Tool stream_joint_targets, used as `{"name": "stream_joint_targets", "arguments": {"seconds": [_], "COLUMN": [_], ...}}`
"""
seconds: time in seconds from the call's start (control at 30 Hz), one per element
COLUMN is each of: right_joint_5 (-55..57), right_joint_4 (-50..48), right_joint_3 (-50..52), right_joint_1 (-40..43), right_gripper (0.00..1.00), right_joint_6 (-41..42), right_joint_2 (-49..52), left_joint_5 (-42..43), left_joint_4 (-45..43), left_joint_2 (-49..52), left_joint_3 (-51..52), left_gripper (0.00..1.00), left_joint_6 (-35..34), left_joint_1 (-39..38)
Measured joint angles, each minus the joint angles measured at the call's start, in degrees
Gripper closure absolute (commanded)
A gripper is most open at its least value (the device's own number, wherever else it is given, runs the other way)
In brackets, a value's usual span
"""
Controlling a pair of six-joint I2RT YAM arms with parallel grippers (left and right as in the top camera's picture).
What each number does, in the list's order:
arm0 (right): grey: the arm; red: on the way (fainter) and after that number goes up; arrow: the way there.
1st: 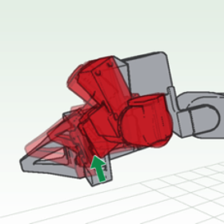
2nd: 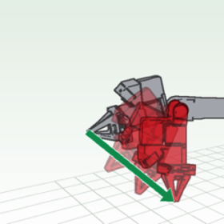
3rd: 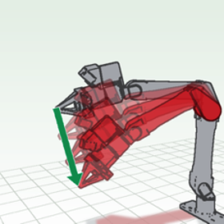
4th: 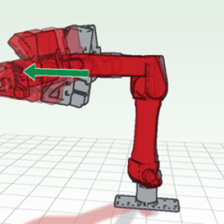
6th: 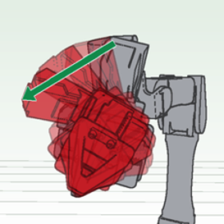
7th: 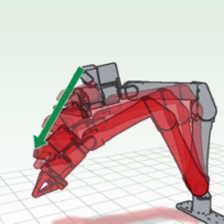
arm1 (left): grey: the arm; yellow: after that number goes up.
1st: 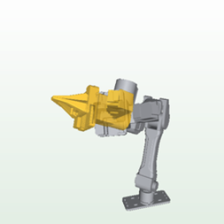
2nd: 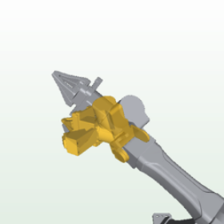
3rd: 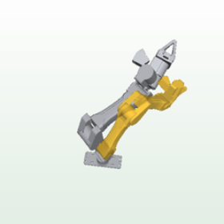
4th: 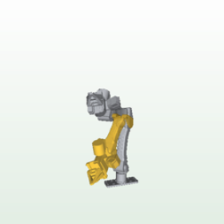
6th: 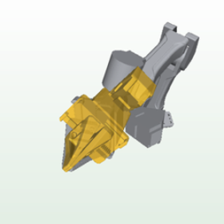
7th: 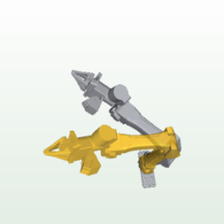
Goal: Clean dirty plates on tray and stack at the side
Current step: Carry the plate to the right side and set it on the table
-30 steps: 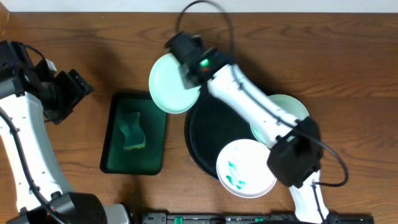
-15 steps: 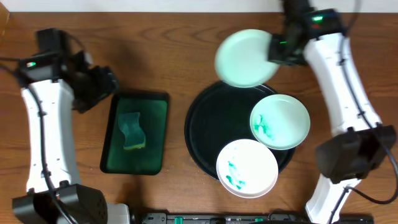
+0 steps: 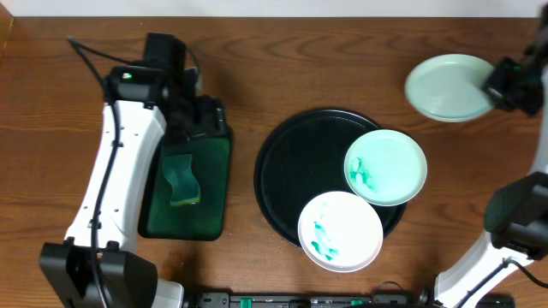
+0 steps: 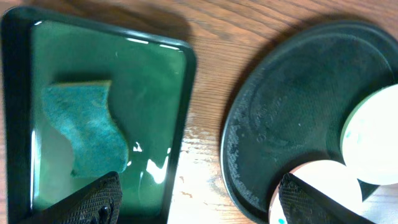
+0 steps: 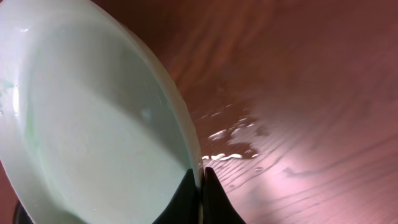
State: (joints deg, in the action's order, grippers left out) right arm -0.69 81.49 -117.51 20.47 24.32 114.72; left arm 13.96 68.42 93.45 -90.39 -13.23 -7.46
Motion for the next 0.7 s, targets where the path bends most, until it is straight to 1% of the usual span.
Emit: {"name": "stream_joint_targets", "arguments": {"seconds": [0.07,0.27,0.37,0.53,0.7], "right_joint_5": [-0.02,-0.28,-0.37,-0.87,-0.90], "right_joint_4": [-1.07,-8.79,-13.60,-20.55,-23.74], "right_joint_3": [2.27,15.17,20.79,26.29,29.99], "right_joint_1": [2.73,8.87,9.62,9.40,9.86], "right_gripper": [0.99,0.99,0.99,0.99,0.99], "right_joint_6": [0.00,-1.09,-1.44,-1.46,-1.33], "right_joint_2": [-0.15,-0.35,-0.35,-0.35,-0.35], "left_joint_5": [-0.26,-0.44,-0.42,-0.59,-0.61], "left_joint_4": [-0.59,-1.42,-1.44,-1.42,-1.38], "left_joint_2": [0.09,0.11,0.11,0.11,0.11], "left_joint_3": [0.00,0.00,0.00,0.00,0.00], "left_gripper": [0.18,0.18,0.18,0.18,0.18], "left_joint_6": [-0.02,0.00,-0.02,-0.02,-0.02], "left_joint_1": [-1.70,-5.09,-5.46,-5.46,-5.46]}}
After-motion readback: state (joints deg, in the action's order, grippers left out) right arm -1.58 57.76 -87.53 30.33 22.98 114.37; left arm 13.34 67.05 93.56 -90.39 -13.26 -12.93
